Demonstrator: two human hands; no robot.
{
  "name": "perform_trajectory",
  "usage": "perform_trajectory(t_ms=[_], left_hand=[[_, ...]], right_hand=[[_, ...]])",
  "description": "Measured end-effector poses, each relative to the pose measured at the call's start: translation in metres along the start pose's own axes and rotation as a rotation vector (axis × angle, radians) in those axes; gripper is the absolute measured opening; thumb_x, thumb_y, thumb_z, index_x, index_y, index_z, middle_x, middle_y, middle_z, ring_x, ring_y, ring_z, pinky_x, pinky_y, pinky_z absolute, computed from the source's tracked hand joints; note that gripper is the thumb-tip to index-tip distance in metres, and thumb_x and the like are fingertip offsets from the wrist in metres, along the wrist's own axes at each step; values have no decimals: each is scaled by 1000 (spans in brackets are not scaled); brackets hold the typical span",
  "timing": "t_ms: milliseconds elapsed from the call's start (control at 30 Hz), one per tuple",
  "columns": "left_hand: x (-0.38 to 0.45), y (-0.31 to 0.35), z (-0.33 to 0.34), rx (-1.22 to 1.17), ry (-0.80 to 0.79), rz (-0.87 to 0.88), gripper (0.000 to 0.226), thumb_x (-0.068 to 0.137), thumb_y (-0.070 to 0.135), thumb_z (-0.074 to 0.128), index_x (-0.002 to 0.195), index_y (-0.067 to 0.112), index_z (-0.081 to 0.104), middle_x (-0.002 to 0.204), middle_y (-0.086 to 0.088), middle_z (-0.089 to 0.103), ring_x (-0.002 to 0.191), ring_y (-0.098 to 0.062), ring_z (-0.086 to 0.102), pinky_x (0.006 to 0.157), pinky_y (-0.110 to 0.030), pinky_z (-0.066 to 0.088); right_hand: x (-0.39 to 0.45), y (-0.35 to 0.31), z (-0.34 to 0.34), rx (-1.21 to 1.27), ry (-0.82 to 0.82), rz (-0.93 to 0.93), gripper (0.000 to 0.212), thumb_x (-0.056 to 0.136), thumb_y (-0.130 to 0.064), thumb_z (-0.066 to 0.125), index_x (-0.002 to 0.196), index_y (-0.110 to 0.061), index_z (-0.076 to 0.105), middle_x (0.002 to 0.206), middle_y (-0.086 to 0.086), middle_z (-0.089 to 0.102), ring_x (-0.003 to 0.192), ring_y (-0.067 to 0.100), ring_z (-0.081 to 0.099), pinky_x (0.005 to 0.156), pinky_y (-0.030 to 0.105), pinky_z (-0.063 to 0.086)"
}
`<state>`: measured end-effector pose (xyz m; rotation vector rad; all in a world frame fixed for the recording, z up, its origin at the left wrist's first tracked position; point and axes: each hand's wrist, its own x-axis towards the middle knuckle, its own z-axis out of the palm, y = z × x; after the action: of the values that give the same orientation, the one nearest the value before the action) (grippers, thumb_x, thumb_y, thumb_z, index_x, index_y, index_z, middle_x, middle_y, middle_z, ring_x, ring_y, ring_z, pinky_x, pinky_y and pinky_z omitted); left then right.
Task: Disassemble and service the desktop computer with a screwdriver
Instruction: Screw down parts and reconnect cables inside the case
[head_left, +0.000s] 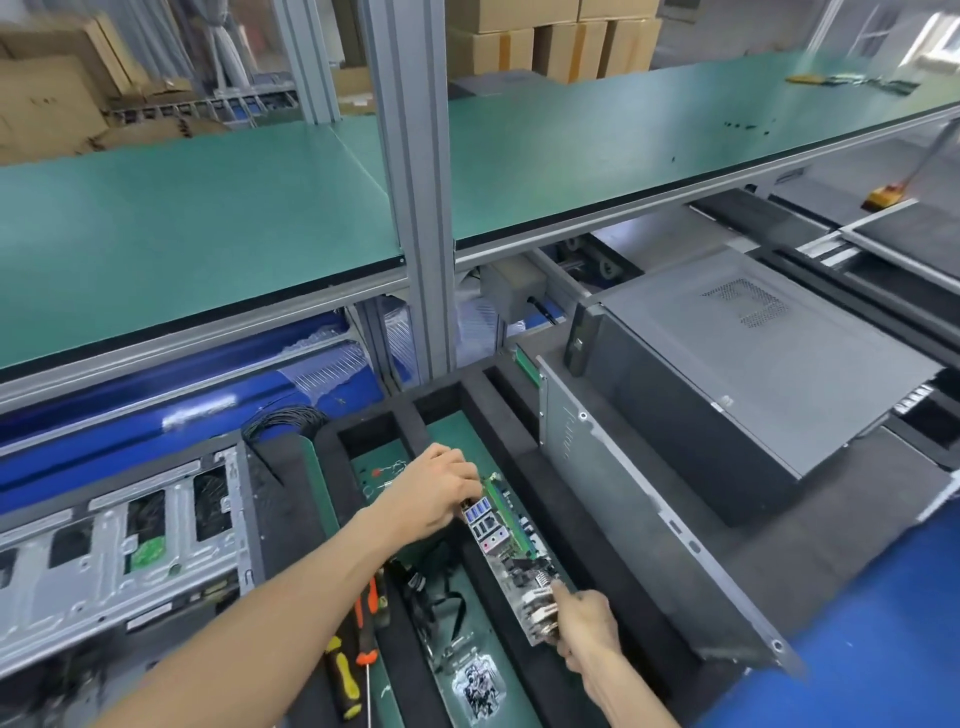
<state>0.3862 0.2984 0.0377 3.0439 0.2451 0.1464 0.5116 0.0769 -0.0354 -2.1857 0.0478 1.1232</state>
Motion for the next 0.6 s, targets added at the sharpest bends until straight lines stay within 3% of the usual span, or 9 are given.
perform_trajectory(t_ms=[33, 100, 200, 333, 600], left_hand=[[-6, 0, 1, -1, -4, -13, 34, 65, -4, 67, 86, 21, 70, 91, 10, 66, 87, -18, 57, 81, -30, 39], [-19, 0, 5, -19, -25, -44, 39, 63, -8, 65, 88, 22, 70, 90, 10, 65, 85, -18, 55, 77, -28, 33], [-29, 5, 10, -31, -70, -89, 41, 71, -9, 57, 96, 20, 69, 97, 5, 64, 91, -21, 52, 79, -30, 30], [-22, 8, 9, -32, -158, -151, 40, 81, -7, 50, 107, 18, 68, 106, 3, 62, 102, -22, 48, 86, -33, 33], [-26, 14, -2, -30, -218, -168, 45, 83, -5, 53, 120, 17, 67, 118, 0, 64, 109, -24, 52, 93, -35, 40]], right_hand=[[-2, 1, 3, -54, 11, -27, 37, 101, -39, 55, 82, -7, 57, 61, 9, 62, 40, 19, 49, 39, 22, 32], [-8, 2, 6, -194, 27, -100, 35, 101, -43, 52, 87, -11, 60, 84, 13, 70, 67, 27, 63, 59, 29, 47], [-16, 0, 5, -432, 81, -141, 44, 101, -51, 44, 117, -15, 64, 124, 14, 66, 112, 33, 63, 89, 36, 49], [-20, -4, 1, -623, 119, -153, 51, 101, -57, 38, 127, -20, 60, 130, 7, 62, 115, 30, 60, 89, 37, 46], [-40, -16, 8, -619, 214, -340, 30, 102, -45, 44, 107, -23, 64, 116, 7, 67, 106, 32, 64, 78, 35, 45]])
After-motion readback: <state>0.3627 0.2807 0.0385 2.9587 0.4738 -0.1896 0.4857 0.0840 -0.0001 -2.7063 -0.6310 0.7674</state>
